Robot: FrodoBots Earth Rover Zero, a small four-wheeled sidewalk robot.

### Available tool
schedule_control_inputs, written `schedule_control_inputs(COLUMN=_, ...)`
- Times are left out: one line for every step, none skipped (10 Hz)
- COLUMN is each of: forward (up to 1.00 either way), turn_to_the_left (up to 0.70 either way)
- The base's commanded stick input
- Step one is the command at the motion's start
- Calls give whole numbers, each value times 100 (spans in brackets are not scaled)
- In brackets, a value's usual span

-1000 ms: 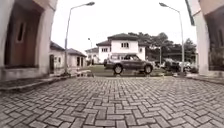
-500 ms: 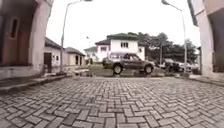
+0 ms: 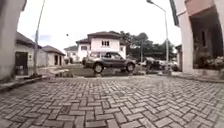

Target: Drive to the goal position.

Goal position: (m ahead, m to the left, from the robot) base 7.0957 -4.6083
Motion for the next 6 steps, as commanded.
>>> schedule_control_inputs(forward=70, turn_to_the_left=0)
schedule_control_inputs(forward=70, turn_to_the_left=-16)
schedule_control_inputs(forward=70, turn_to_the_left=-35)
schedule_control_inputs(forward=70, turn_to_the_left=-35)
schedule_control_inputs(forward=70, turn_to_the_left=-35)
schedule_control_inputs(forward=70, turn_to_the_left=-35)
